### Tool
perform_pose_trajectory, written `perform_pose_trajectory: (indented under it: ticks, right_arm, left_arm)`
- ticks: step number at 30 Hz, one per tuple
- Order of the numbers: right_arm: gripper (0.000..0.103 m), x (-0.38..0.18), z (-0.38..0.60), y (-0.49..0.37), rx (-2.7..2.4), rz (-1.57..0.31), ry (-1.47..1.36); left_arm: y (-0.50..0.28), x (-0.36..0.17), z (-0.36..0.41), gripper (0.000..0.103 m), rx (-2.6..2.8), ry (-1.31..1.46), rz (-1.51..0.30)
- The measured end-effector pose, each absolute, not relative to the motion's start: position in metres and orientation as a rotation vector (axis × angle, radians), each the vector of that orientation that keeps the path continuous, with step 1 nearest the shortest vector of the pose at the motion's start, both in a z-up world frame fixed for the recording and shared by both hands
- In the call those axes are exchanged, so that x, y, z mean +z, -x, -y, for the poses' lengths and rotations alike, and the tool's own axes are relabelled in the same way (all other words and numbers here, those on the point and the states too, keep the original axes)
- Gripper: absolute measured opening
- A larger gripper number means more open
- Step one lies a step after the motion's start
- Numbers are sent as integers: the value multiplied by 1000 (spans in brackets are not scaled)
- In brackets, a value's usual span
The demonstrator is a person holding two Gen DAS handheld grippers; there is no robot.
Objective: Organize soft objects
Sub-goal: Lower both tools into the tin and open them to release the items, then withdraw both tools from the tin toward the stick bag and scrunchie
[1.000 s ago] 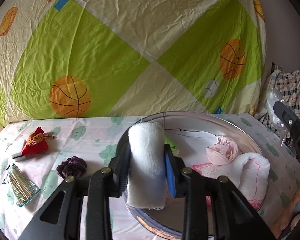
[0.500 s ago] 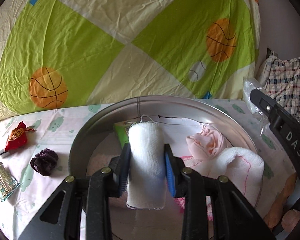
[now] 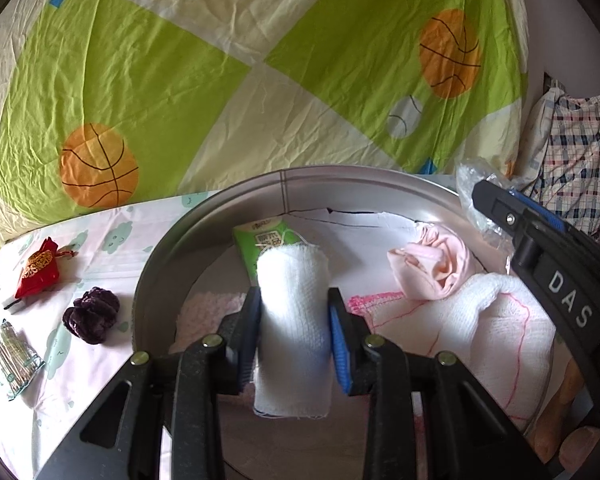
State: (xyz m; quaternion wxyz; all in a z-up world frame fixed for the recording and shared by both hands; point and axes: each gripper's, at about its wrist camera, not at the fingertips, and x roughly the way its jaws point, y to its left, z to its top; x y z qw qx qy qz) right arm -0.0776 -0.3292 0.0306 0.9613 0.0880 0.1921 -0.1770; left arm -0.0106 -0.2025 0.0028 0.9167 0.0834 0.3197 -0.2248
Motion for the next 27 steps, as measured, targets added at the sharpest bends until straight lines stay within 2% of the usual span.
perform_pose_trajectory:
  ticks: [11, 14, 15, 16, 17, 18, 19, 27]
  right_arm:
    - [29, 22, 321, 67, -239, -435, -210]
    - [35, 20, 328, 66, -164, -443, -294]
    - [43, 20, 331, 66, -140, -442, -323]
    - [53, 20, 332, 67, -126, -445, -342]
    - [58, 20, 332, 67, -119, -446, -353]
    - [68, 21, 332, 69, -116, -436, -360]
    - [74, 22, 332, 71, -120, -421, -361]
    - [74, 27, 339, 83, -200, -356, -380]
  left_arm:
    - [9, -2, 204, 31, -434, -209, -669]
    - [9, -3, 204, 34, -429, -217, -666]
    - [10, -3, 205, 41, -427, -223, -662]
    - [11, -3, 205, 63, -426, -226, -658]
    - [11, -3, 204, 77, -427, -221, -651]
    - [12, -2, 204, 96, -426, -220, -647]
    - [13, -1, 203, 100, -423, -221, -638]
    - [26, 12, 196, 103, -404, -202, -528]
